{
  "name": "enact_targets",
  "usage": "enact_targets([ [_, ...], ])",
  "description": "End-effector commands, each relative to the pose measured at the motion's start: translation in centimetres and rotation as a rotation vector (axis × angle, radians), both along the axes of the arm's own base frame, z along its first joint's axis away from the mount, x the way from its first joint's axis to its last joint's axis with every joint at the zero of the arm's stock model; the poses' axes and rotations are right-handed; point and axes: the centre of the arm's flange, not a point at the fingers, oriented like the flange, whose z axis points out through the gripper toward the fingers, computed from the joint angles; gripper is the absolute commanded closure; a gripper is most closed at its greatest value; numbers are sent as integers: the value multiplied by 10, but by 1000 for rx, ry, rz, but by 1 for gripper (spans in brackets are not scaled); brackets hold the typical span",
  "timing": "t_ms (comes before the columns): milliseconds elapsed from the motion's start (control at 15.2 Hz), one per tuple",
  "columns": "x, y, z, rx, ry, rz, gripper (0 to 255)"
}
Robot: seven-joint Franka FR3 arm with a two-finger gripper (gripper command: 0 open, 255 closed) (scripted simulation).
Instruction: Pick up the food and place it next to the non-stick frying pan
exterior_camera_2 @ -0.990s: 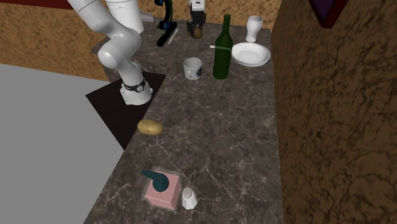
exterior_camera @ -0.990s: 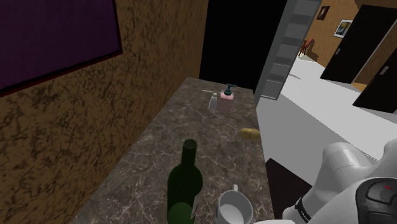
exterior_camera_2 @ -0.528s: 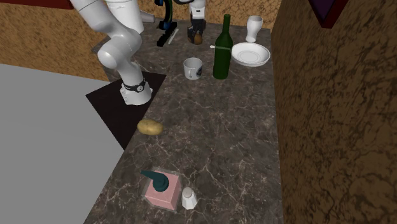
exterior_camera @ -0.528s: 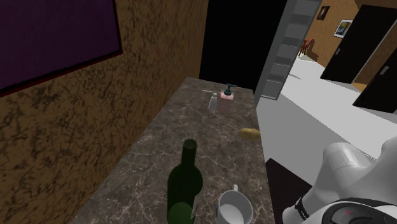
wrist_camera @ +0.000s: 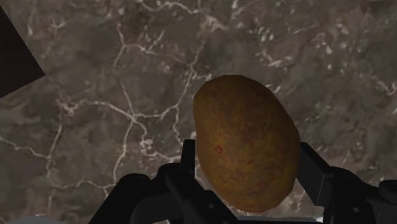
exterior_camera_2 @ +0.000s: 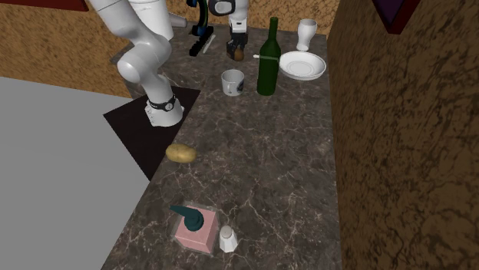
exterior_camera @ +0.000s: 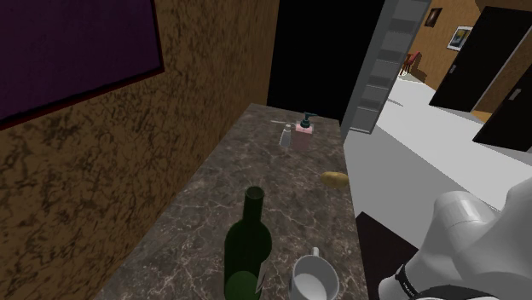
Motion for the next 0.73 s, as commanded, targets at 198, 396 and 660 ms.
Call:
enact_targets([
  [198,0,1,-17,1,0,0,255],
  [396,0,1,-17,1,0,0,255],
  [660,0,1,-17,1,0,0,0],
])
